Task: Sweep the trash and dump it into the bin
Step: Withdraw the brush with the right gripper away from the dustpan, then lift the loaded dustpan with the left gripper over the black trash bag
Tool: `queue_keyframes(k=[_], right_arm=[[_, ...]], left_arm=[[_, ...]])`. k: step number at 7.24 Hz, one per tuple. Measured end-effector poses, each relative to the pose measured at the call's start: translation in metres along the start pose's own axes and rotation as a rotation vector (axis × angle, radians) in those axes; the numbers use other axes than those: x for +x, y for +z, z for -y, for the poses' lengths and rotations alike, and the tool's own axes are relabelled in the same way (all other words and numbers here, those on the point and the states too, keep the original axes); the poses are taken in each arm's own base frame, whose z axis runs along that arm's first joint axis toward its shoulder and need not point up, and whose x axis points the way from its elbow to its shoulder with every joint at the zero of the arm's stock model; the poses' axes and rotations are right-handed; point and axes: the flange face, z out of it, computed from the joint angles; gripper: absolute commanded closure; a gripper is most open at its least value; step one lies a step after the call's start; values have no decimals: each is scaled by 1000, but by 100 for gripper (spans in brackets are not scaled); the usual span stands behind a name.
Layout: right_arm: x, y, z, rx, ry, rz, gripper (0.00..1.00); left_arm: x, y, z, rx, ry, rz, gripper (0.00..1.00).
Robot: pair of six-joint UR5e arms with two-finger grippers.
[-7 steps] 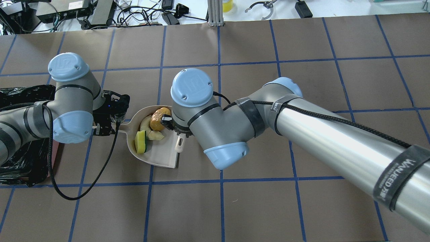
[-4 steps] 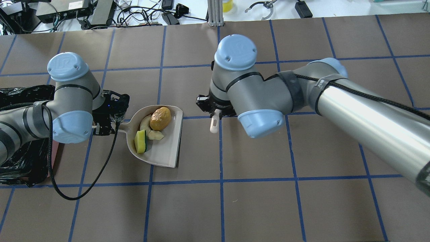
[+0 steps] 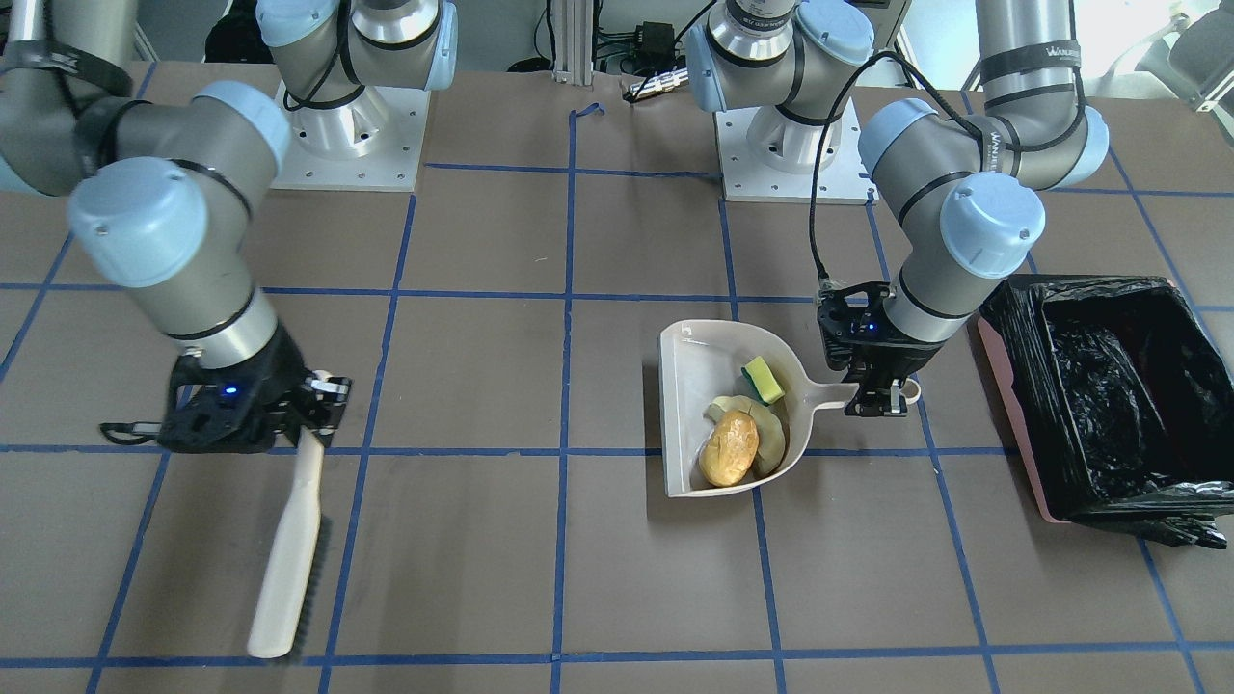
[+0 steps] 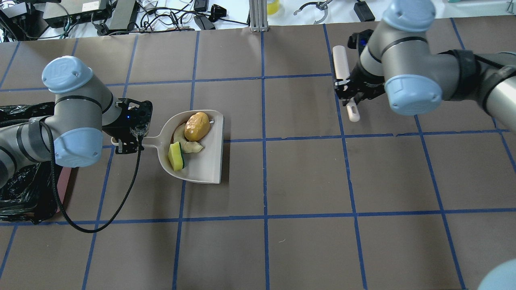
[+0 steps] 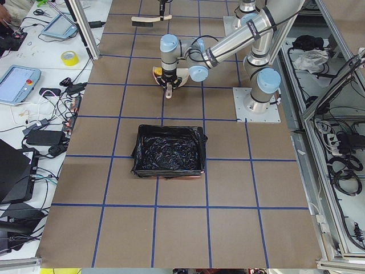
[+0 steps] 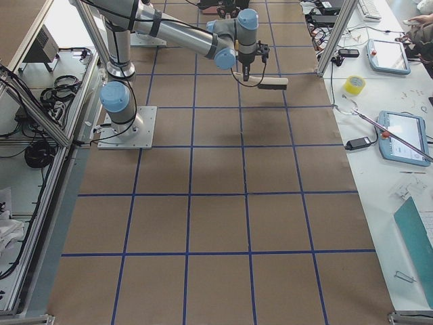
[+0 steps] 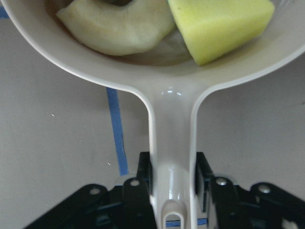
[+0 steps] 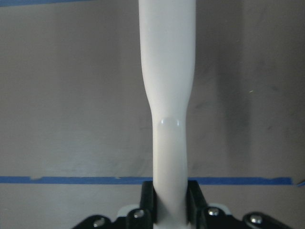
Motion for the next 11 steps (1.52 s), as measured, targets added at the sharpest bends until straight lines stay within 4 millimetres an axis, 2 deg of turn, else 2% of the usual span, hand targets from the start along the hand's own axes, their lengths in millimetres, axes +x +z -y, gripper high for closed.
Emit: queue_keyframes(k=[1,2,3,4,5,6,8,10,11], right_arm=[[49,-2,6,9,-40,-12,100],[89,1,10,16,-65,-21,100],[126,11,17,26,-81,-30,100],[155,24,24,29,-89,-38,100],[171,30,28,18,-72,-40,100],[178,31,28,-6,-26,-40,100],[178,33,21,-54,38,-35,100],[169,37,-2,-74,4,-26,100],[165,38,-10,-68,-13,-27,100]], left_arm=[[-13,-16,-7,32,-28,44,100],[-27,-34,-20,63,-58,85,100],[-36,-51,-42,111,-104,109,100],[-39,-63,-67,166,-157,117,100],[-39,-71,-93,223,-215,126,100],[-36,-80,-124,280,-277,131,100],[-24,-97,-195,335,-367,131,100],[-10,-116,-257,325,-389,132,100],[3,-127,-293,292,-373,128,100]])
